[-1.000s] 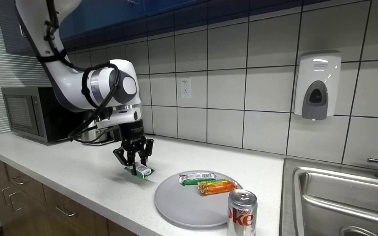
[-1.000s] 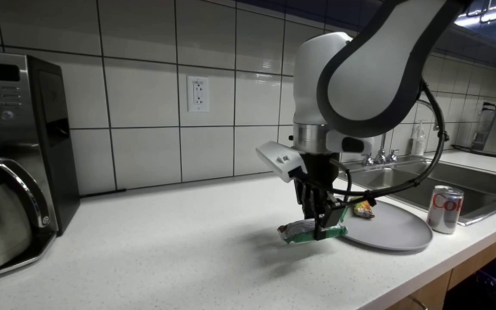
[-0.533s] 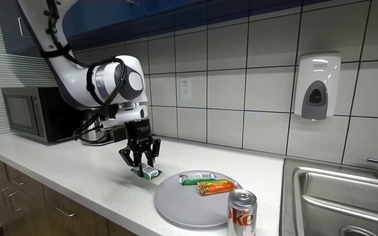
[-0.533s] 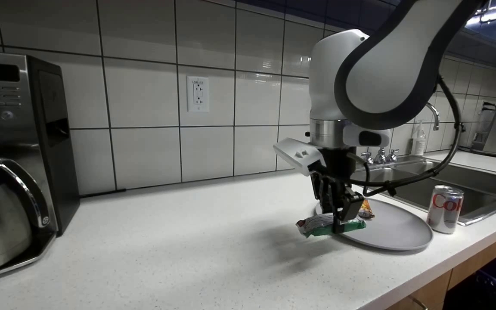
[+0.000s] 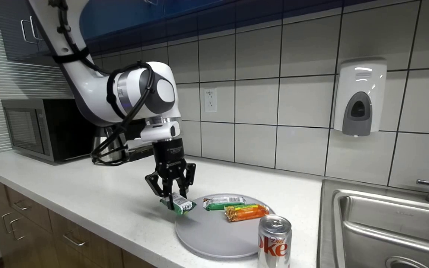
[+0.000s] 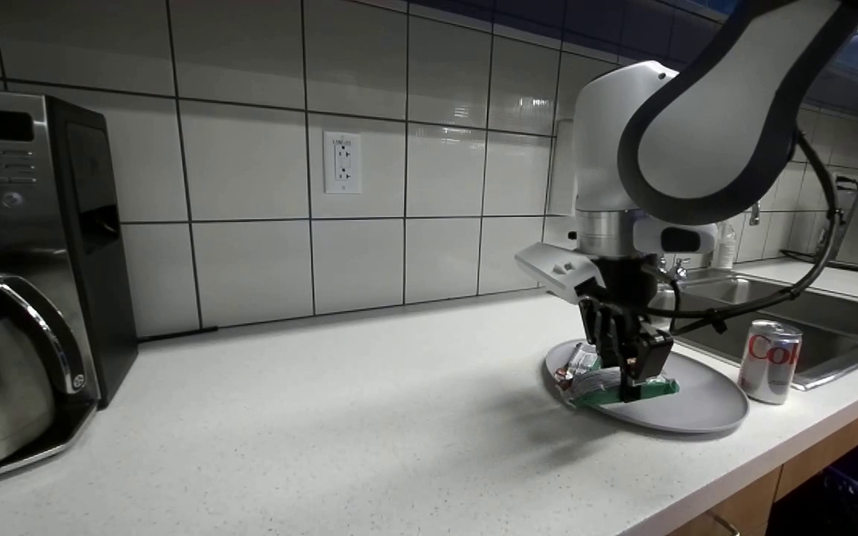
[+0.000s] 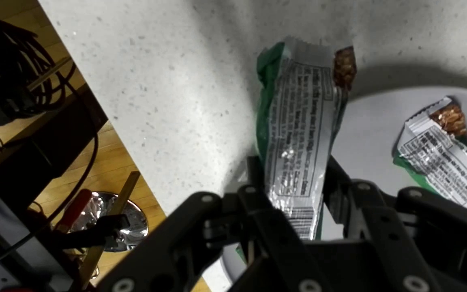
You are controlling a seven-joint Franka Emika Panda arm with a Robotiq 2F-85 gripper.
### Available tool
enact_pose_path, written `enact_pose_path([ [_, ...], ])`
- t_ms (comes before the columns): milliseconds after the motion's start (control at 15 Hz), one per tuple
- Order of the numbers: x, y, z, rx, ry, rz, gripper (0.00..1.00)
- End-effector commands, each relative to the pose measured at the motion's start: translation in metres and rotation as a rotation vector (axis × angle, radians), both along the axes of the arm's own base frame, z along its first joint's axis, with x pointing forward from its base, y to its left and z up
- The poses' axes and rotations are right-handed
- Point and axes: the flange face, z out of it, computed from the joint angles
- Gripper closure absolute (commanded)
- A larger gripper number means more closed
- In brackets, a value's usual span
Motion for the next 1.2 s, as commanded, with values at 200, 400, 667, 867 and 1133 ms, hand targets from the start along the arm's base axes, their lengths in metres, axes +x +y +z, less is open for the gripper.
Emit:
enact_pose_path([
  [200, -0.007, -0.046, 0.003, -0.041, 0.011, -0.108, 0.86],
  [400, -0.004, -0.059, 0.001, -0.038, 0.011, -0.133, 0.86],
  [667, 0.0, -0.069, -0.006, -0.052, 0.014, -0.162, 0.86],
  [867, 0.003, -0.074, -0.014, -0.06, 0.02, -0.178, 0.86],
  [1133, 0.011, -0.077, -0.023, -0.063, 0.019, -0.186, 0.86],
])
